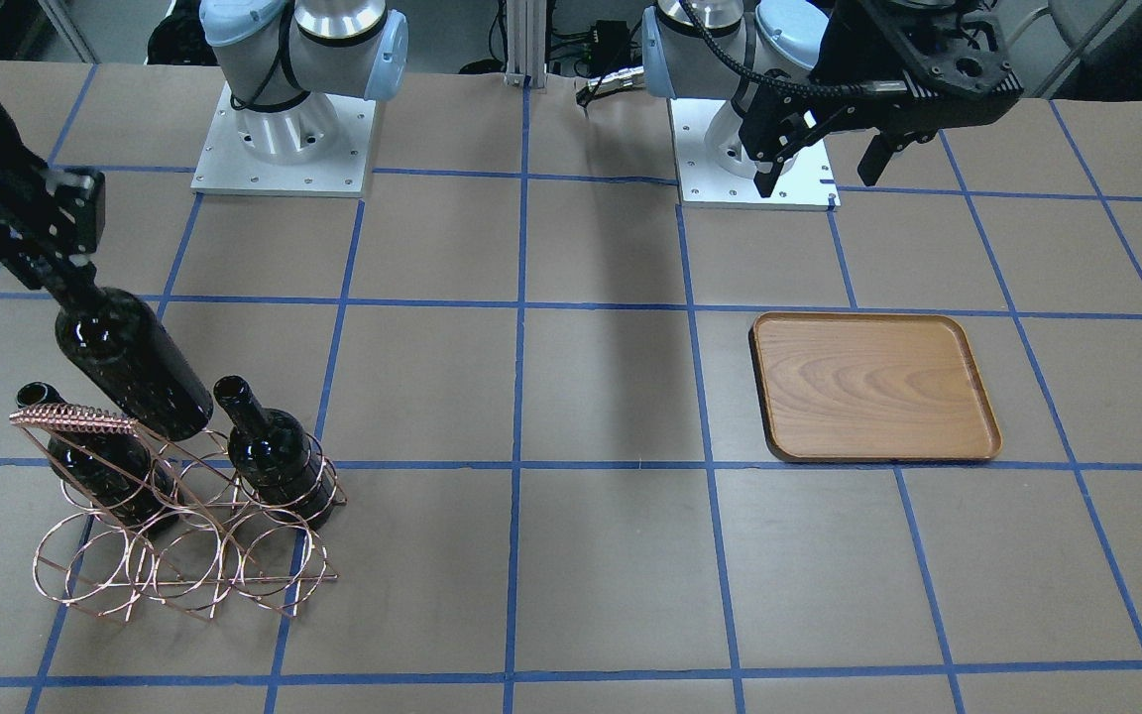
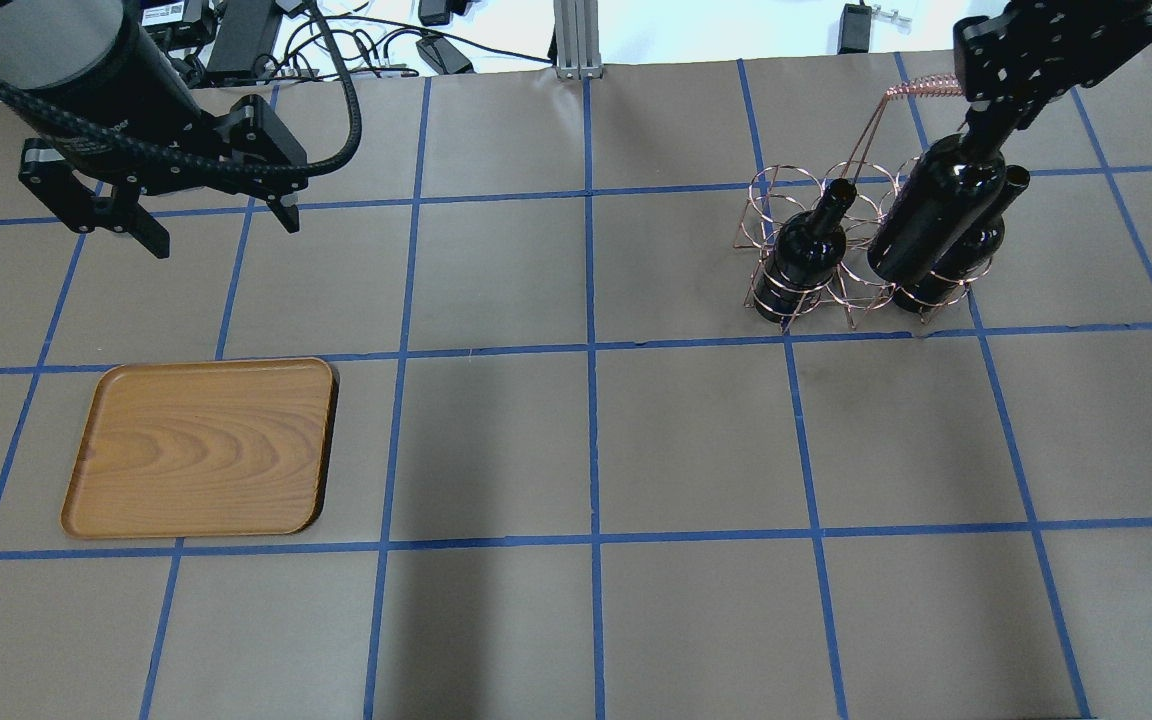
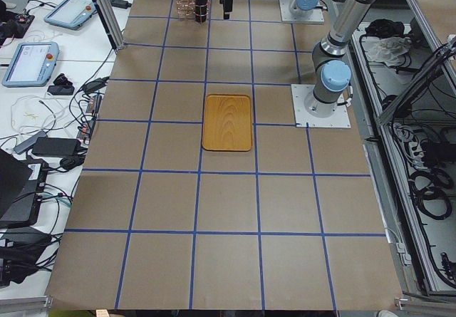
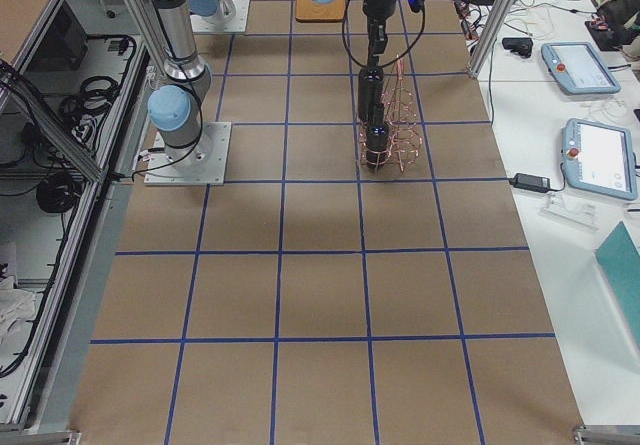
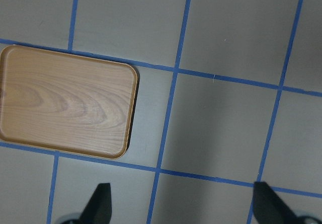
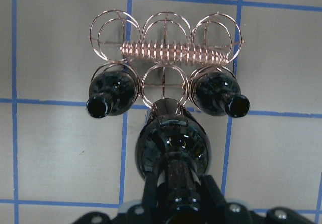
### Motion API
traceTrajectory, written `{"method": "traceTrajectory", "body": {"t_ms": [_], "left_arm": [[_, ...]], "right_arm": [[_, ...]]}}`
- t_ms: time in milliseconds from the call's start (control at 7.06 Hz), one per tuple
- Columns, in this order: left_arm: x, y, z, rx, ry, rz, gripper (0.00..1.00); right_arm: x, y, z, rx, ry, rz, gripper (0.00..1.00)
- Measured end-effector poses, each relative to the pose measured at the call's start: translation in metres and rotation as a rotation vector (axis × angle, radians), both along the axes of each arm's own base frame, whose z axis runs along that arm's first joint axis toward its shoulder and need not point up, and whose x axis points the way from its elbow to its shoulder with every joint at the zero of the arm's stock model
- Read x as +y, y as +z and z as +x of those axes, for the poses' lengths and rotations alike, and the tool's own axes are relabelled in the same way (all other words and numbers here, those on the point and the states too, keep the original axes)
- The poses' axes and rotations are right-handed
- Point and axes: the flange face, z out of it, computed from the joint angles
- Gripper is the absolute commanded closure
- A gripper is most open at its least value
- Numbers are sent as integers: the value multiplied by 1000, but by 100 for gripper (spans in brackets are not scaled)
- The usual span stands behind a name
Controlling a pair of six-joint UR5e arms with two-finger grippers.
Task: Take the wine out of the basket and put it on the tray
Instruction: 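Pull the bottle out of the rack and swing it toward the table center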
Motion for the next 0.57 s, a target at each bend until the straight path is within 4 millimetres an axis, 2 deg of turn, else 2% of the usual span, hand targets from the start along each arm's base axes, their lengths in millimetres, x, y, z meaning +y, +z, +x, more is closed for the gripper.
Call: {"method": "traceTrajectory", "body": {"t_ms": [142,283,425,567], "left_arm": [[0,0,1,0,1,0,0],[0,0,1,-1,1,0,0],[1,1,3,-10,-5,2,0],[3,2,6,-25,-25,7,0]], "right_arm": [[25,21,9,-3,-21,9,84],[43,30,29,-12,-54,23,84],[56,32,67,-20,-86,32,84],[68,27,117,-22,-115,43,84]]}}
